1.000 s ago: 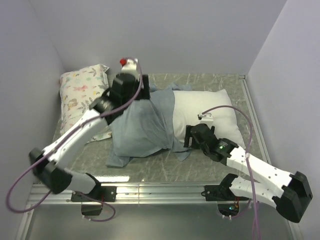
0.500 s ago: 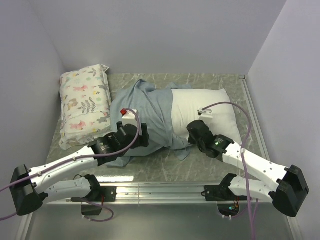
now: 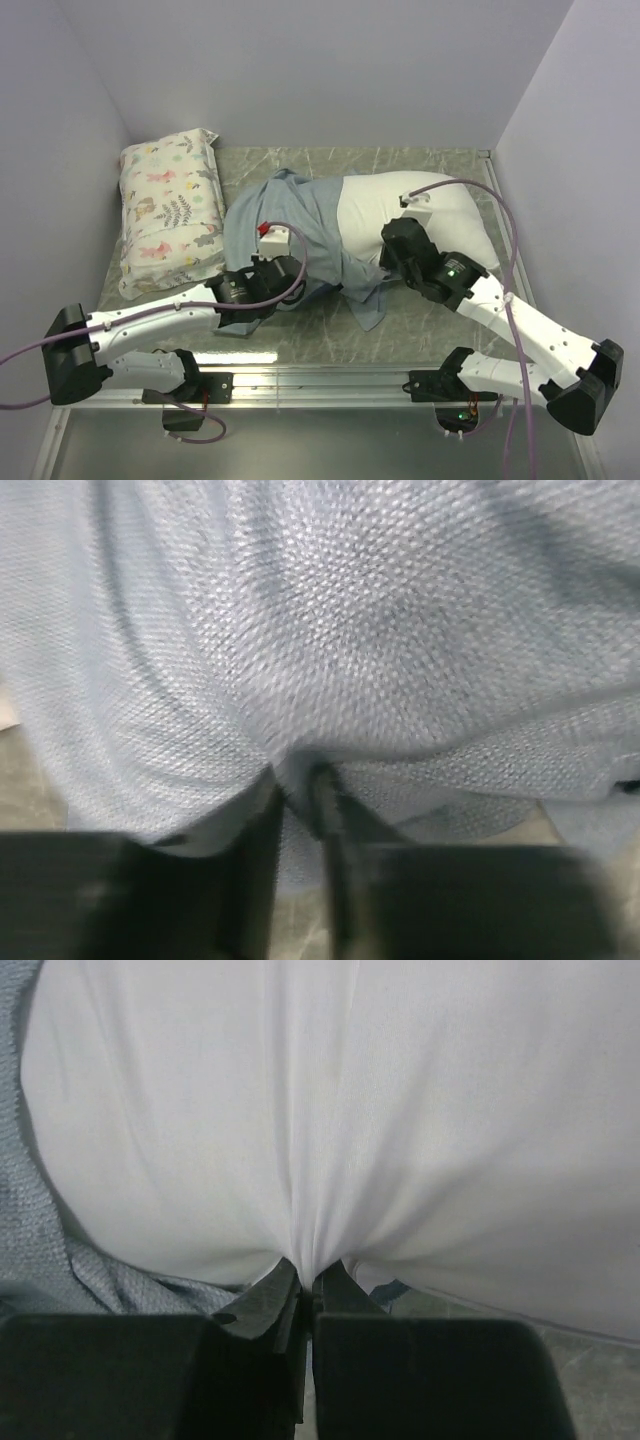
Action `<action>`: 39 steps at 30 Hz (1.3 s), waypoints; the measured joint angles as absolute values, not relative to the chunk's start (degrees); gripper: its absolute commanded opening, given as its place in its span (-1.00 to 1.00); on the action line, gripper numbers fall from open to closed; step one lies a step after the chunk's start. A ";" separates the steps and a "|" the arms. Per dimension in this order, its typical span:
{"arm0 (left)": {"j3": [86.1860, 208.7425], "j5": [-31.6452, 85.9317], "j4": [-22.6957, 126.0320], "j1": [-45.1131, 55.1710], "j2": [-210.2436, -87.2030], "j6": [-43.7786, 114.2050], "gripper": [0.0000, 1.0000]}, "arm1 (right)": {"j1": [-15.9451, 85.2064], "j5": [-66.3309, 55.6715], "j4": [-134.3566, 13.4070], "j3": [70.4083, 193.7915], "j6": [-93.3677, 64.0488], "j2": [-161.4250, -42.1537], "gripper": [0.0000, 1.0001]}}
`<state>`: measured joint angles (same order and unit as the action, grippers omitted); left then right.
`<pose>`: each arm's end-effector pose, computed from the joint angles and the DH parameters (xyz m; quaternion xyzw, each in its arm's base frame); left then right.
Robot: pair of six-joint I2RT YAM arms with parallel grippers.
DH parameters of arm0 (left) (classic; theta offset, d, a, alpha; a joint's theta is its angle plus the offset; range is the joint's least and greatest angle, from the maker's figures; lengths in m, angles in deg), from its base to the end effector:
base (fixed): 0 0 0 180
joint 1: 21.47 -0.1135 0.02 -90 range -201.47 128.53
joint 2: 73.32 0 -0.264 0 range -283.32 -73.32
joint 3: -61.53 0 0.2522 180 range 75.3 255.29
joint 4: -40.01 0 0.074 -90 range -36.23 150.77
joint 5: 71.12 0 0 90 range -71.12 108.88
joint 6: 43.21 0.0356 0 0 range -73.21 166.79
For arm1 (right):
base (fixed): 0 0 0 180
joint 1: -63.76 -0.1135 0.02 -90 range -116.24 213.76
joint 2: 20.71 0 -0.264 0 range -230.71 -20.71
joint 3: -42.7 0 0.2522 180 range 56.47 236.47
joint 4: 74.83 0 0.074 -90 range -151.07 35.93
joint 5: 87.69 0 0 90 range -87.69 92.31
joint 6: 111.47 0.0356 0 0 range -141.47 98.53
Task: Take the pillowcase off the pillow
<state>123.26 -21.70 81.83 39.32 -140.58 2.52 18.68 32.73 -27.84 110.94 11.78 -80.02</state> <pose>0.1361 -0.1959 0.2584 0.0007 0.8828 -0.0742 0.4639 0.1659 0.1408 0.3151 0.0249 0.8748 0.0840 0.4766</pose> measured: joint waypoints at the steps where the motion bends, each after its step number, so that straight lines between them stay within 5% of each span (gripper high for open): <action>1: 125.38 -23.92 83.84 40.29 -141.15 2.81 -0.94 | 18.68 32.92 -26.79 112.19 11.23 -79.78 -1.00; 10: 145.20 -36.69 86.83 41.10 -141.11 14.61 -0.99 | 18.90 34.91 -17.74 130.88 5.38 -79.01 -1.00; 15: 159.80 -22.22 82.68 24.66 -145.54 23.13 -0.99 | 24.08 31.59 -18.68 140.01 3.89 -83.69 -1.00; 21: 176.79 -5.41 81.37 13.25 -166.44 26.21 -0.55 | 37.50 19.90 -27.64 132.50 4.61 -95.38 -1.00; 27: 185.95 5.19 80.78 11.19 -185.19 27.77 0.50 | 43.33 14.67 -40.14 128.98 4.83 -108.06 -1.00; 39: 171.91 10.63 73.17 16.11 -163.12 27.50 0.78 | 44.05 13.47 -43.07 128.45 4.85 -106.70 -1.00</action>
